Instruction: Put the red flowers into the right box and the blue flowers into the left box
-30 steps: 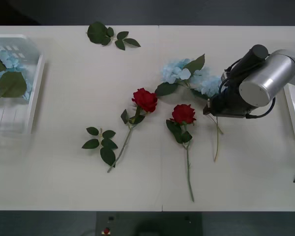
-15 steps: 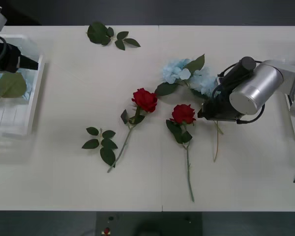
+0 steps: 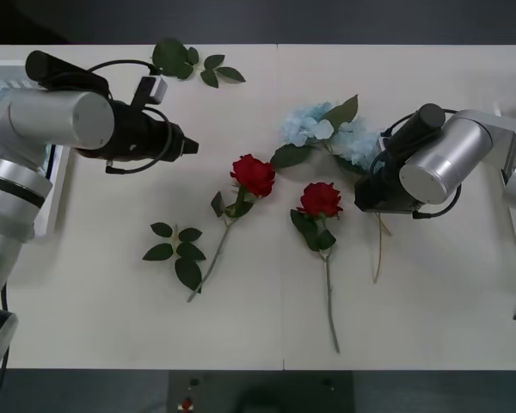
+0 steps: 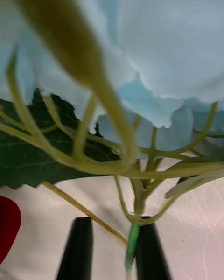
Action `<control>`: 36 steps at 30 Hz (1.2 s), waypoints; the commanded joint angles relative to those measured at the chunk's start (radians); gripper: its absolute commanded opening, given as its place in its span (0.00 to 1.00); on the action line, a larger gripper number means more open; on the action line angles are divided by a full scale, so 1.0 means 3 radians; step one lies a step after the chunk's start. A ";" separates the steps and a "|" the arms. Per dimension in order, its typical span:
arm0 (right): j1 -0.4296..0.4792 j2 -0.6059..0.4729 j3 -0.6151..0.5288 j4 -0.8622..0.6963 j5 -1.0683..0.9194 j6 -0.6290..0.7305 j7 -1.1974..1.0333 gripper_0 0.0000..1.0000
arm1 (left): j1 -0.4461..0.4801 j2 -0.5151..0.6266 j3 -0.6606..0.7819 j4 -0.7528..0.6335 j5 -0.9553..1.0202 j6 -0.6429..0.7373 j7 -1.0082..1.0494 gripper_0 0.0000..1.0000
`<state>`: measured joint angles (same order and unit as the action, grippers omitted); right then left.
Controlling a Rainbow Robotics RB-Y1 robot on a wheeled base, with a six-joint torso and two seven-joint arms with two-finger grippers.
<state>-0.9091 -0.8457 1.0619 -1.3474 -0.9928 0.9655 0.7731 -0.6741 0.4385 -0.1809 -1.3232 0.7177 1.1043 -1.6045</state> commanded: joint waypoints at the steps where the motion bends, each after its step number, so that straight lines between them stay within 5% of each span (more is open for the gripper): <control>1: -0.0094 0.0017 -0.0047 -0.0008 -0.0024 -0.0058 0.0153 0.00 | -0.0049 -0.0107 -0.0143 -0.0068 -0.0173 -0.0035 -0.0174 1.00; 7: -0.0196 -0.0085 -0.0098 -0.0008 -0.0224 -0.0063 0.0409 0.00 | -0.0044 -0.0296 -0.0368 -0.0074 -0.0219 -0.0035 -0.0205 1.00; 18: -0.0211 -0.0464 -0.0876 -0.0008 -0.1415 -0.0063 0.2557 0.00 | 0.0207 -0.0582 -0.0711 -0.0125 -0.0715 -0.0168 -0.0261 1.00; 27: -0.0201 -0.0397 -0.1326 -0.0024 -0.2397 -0.0028 0.3942 0.00 | 0.0268 -0.0613 -0.0839 -0.0120 -0.0853 -0.0219 -0.0266 1.00; 36: -0.0058 -0.0137 -0.1714 -0.0018 -0.2678 0.0131 0.4883 0.00 | 0.0253 -0.0552 -0.0731 -0.0237 -0.0797 -0.0265 -0.0266 1.00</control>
<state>-0.9339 -0.9116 0.5819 -1.3446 -1.7821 1.0071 2.1770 -0.5911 0.2565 -0.4320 -1.3284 0.4643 1.0333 -1.6683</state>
